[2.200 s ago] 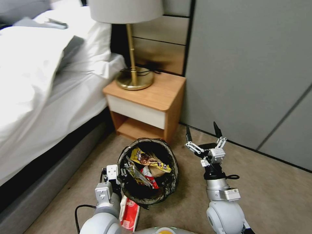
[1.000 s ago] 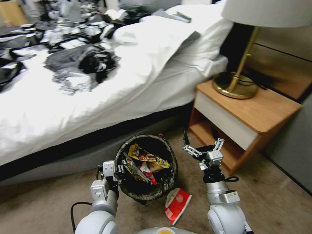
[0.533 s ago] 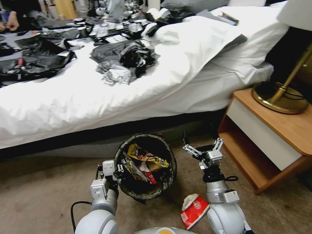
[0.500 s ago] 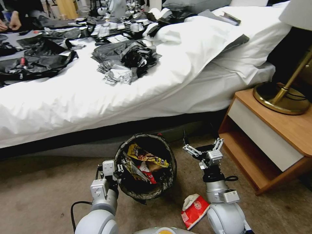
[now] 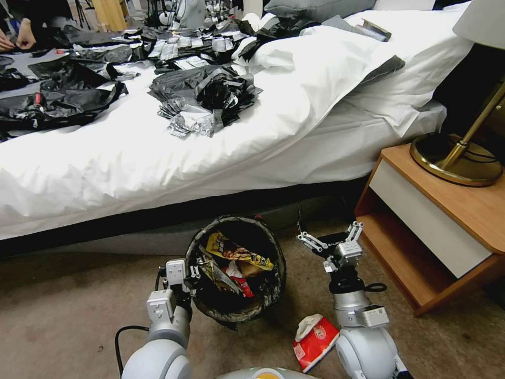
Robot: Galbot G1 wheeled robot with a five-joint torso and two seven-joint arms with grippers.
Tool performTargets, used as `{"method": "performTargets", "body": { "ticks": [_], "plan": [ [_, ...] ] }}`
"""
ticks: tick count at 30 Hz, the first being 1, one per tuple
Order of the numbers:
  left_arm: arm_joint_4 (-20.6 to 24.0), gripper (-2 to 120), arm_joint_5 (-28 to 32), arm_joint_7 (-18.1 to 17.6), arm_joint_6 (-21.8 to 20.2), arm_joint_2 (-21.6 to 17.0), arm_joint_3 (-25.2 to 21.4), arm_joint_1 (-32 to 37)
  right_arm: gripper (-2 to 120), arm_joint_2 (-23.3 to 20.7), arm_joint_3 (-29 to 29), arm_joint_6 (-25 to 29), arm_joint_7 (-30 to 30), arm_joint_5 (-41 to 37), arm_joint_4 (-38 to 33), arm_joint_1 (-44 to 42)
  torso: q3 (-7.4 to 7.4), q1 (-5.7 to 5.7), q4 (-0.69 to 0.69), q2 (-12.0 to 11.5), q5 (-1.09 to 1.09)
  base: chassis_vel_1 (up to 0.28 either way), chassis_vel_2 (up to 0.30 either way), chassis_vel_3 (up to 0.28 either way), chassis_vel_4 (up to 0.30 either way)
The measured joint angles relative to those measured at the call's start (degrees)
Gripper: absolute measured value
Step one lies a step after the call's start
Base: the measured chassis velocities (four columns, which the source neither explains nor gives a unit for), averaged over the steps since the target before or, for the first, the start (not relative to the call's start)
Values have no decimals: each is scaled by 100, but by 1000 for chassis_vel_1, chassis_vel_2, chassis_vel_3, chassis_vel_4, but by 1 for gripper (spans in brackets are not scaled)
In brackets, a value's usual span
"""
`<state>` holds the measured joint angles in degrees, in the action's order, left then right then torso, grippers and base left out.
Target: Pick up the trash bin, then pick up the garbage from the floor and place it into the trash bin.
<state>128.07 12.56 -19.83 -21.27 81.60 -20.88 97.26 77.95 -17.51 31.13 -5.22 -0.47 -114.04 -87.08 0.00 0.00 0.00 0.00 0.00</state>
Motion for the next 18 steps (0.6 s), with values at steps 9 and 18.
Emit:
{"method": "performTargets", "body": {
  "ticks": [9, 18],
  "plan": [
    [2, 0, -1, -4, 5, 8, 3, -9, 100, 1, -7, -1, 5, 1, -17, -4, 1, 0, 0, 0, 0, 31, -28, -30, 29],
    [4, 0, 18, -5, 9, -3, -20, -28, 100, 6, -6, -1, 8, 2, -13, 0, 0, 0, -1, 0, 1, 194, -187, -197, 184]
  ]
}}
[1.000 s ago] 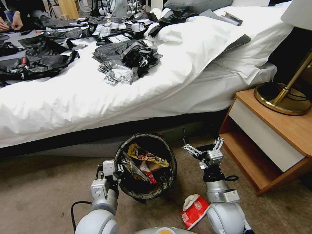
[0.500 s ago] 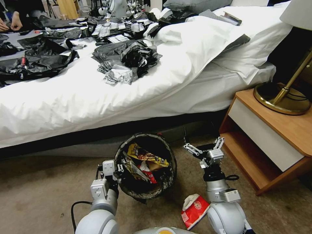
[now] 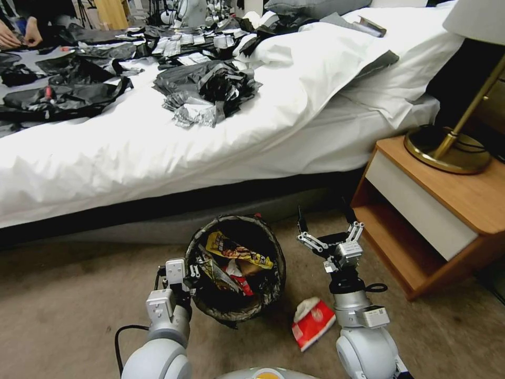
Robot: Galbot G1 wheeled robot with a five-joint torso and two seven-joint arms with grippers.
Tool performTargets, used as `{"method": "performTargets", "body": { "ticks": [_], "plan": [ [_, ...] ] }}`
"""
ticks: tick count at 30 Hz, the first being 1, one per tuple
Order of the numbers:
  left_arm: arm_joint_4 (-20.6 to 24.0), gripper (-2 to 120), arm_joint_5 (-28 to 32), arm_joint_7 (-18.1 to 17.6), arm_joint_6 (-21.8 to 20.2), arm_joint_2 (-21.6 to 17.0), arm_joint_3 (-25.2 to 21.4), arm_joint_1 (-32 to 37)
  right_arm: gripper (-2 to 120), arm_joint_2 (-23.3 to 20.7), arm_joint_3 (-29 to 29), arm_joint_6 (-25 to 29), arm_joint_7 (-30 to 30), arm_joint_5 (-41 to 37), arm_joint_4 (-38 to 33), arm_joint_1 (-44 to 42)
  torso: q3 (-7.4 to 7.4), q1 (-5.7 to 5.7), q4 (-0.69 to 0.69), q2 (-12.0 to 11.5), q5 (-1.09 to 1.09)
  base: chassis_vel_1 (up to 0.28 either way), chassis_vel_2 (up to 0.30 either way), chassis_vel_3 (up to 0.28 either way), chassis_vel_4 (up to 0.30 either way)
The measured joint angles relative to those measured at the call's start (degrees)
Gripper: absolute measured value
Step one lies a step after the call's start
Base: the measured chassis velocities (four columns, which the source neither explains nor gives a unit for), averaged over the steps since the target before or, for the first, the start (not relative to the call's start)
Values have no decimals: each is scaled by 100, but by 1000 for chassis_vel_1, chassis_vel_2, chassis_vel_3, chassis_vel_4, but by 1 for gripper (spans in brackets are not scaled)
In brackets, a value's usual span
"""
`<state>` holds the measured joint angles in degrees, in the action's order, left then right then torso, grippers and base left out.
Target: Pick up the trash bin, then pick up the garbage from the floor and place it into the trash bin.
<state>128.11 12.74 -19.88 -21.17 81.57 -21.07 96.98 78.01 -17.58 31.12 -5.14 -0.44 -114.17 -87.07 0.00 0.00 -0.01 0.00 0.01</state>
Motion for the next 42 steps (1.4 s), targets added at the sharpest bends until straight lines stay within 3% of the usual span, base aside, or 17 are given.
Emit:
{"method": "performTargets", "body": {
  "ticks": [8, 16, 26, 35, 39, 40, 42],
  "plan": [
    [1, 0, 14, 5, 0, -2, -5, -9, 100, 7, -9, 70, -12, 0, 62, 46, -1, -1, 0, 1, 0, 207, -226, -204, 189],
    [39, 0, 48, 5, -2, -13, -67, -29, 100, -14, -18, 80, -98, 1, 65, 91, 1, 0, 1, 0, -1, 17, -9, -17, 20],
    [73, 0, 86, 7, -11, -27, -129, -38, 100, -109, -23, -338, -422, 245, 148, 352, 0, 0, 1, 0, 0, 0, 0, 0, 0],
    [71, 0, 86, 7, -15, -10, -145, -82, 100, -261, 300, -1487, -834, -325, 185, 433, 0, 0, 1, 0, 0, 0, 0, 0, 0],
    [70, 0, 97, 7, -20, -15, -175, -92, 100, -417, 561, -2787, -1388, -1212, -52, 400, 0, 0, 1, 0, -2, 0, 0, 0, 0],
    [70, 0, 97, 7, -20, -15, -175, -92, 100, -417, 561, -2787, -1388, -1212, -52, 400, 0, 0, 1, 0, -2, 0, 0, 0, 0],
    [70, 0, 109, 6, -23, -23, -179, -103, 100, -514, 684, -3581, -1763, -1722, -117, 446, 0, 0, 1, 0, -1, 0, 0, 0, 0]
  ]
}}
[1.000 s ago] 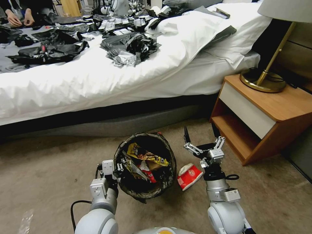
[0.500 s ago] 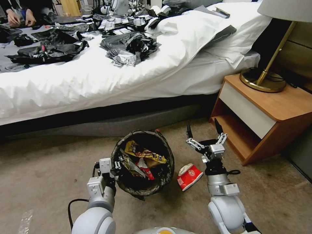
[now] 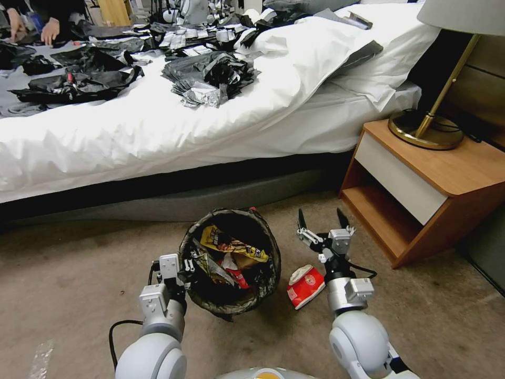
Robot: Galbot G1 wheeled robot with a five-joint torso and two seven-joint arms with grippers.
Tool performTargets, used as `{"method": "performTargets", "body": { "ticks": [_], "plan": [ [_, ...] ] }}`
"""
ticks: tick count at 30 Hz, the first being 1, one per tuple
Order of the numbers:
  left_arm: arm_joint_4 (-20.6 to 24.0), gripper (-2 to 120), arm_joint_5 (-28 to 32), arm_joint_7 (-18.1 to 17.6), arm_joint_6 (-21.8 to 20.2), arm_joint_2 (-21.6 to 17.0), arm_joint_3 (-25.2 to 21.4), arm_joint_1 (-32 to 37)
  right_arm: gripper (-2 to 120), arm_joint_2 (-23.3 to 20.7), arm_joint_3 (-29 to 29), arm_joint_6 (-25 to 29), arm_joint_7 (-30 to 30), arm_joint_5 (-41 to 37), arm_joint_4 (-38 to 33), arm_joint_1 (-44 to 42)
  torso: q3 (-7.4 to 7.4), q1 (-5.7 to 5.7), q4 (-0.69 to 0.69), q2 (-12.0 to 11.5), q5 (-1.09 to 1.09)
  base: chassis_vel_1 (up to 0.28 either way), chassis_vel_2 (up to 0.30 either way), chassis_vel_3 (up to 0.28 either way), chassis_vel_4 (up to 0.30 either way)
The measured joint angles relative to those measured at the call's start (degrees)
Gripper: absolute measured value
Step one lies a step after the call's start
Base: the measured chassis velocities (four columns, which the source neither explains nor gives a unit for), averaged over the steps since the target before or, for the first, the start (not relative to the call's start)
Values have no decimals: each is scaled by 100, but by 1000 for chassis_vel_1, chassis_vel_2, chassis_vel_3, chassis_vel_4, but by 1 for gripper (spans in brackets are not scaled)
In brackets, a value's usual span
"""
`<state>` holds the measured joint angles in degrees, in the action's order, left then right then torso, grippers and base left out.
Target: Pick up the trash bin, then pick up the garbage from the floor and place it into the trash bin.
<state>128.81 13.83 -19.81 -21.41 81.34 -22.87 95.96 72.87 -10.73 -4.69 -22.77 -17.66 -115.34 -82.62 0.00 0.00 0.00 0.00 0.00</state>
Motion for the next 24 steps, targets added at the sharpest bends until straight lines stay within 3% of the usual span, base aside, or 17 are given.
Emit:
{"method": "performTargets", "body": {
  "ticks": [2, 6, 9, 24],
  "plan": [
    [0, 0, 3, 0, -3, -1, 0, -5, 100, -39, 39, -272, -121, -200, -16, 25, 0, 0, 0, 0, 0, 0, 0, 0, 0],
    [-5, 0, -1, 0, -7, 7, 38, -8, 100, -265, 183, -1443, -530, -1024, -42, 132, 0, 0, 0, 0, 0, 0, 0, 0, 0],
    [-11, 0, -14, 0, -7, 13, 57, -1, 100, -304, 226, -1756, -614, -1221, 42, 161, 0, 0, 0, 0, 0, 0, 0, 0, 0],
    [-12, 0, -80, 2, 2, 26, 114, 38, 100, -166, 380, -2277, -512, -1470, 975, 432, 0, 0, 0, 0, 0, 0, 0, 0, 0]
  ]
}}
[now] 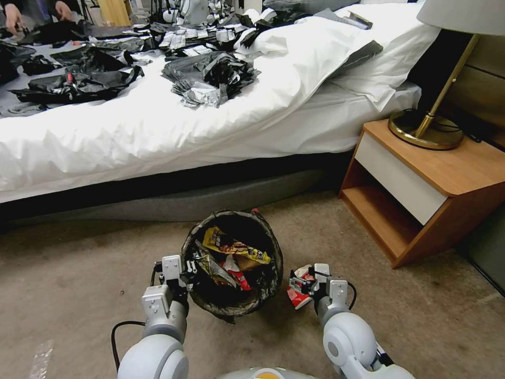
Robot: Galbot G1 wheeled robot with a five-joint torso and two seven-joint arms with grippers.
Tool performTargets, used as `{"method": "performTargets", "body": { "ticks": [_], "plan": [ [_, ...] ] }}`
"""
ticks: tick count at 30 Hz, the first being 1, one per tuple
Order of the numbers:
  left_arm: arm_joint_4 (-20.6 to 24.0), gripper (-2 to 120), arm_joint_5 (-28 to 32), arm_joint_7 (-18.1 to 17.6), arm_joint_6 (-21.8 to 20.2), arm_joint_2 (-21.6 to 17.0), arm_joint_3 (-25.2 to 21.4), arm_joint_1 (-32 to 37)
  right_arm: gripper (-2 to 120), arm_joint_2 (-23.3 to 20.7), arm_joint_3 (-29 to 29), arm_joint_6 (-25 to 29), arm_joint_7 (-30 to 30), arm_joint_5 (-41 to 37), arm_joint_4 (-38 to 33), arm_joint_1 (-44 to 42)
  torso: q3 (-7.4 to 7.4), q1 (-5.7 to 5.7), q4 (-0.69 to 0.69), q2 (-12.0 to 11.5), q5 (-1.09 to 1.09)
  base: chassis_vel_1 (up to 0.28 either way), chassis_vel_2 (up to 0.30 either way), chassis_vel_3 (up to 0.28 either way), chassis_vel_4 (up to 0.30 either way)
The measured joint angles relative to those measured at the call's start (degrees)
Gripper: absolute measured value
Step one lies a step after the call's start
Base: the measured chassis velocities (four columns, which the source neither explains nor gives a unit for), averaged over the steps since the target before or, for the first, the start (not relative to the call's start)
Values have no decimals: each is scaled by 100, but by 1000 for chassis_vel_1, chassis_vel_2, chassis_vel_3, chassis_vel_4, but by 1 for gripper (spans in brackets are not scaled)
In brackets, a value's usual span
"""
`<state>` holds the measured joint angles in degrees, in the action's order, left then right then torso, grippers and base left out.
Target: Pick up the trash bin, then pick up the garbage from the floor and place it into the trash bin.
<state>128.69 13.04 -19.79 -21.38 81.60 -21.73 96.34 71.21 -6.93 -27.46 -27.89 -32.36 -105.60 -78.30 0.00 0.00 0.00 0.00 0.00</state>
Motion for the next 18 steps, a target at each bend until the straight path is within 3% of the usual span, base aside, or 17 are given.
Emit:
{"method": "performTargets", "body": {
  "ticks": [18],
  "plan": [
    [0, 0, -22, 4, 6, 2, 3, 15, 100, 332, -169, 418, 667, 208, 1379, 681, 0, 0, 0, 0, -1, 0, 0, 0, 0]
  ]
}}
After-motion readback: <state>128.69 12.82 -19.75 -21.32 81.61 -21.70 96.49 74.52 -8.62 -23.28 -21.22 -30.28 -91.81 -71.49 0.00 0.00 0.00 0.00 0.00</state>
